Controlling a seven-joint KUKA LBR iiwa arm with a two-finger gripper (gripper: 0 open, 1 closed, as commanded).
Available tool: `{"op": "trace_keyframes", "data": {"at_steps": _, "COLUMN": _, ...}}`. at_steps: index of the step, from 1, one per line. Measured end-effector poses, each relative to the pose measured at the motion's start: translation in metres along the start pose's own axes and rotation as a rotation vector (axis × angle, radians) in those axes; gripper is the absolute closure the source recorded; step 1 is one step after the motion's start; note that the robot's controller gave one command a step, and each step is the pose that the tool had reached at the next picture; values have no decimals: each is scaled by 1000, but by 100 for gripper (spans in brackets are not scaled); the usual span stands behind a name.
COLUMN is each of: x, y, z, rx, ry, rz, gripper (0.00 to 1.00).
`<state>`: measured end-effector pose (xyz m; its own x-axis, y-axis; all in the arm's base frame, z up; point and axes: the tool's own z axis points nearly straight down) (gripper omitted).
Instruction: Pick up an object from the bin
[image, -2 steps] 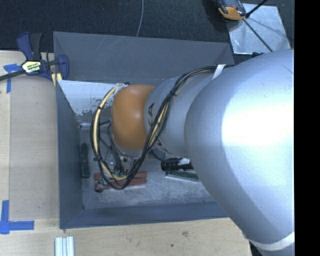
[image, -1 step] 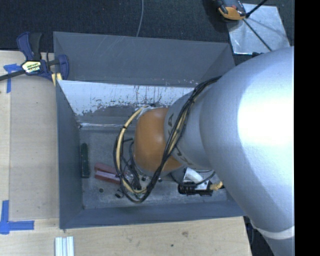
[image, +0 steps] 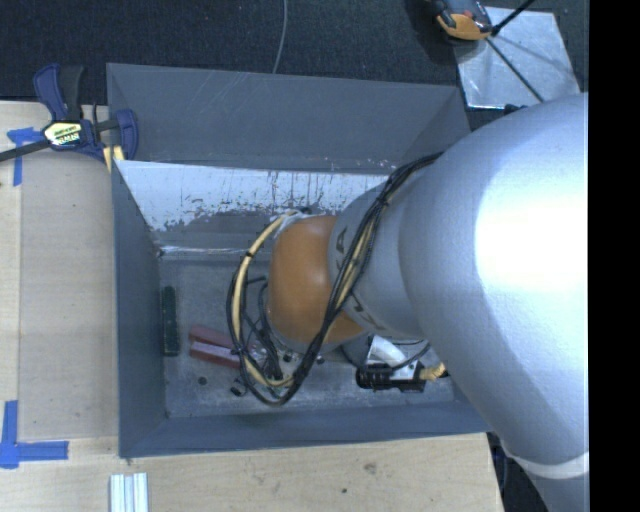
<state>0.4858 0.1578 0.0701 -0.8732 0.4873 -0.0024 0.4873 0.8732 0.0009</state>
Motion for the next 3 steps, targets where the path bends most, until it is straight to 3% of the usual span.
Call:
{"op": "trace_keyframes", "data": {"at_steps": 1, "x": -15, "y": 20, "z": -51, "rx": 5, "ry": 5, "rz": 0, "gripper": 100}}
{"op": "trace_keyframes", "data": {"at_steps": 2, "x": -3, "y": 3, "z": -98, "rx": 2, "ry": 4, "rz": -14, "gripper": 100}}
{"op": "trace_keyframes", "data": {"at_steps": 3, "x": -38, "y": 38, "z": -177, "rx": 1, "ry": 1, "rz": -11, "gripper": 100}}
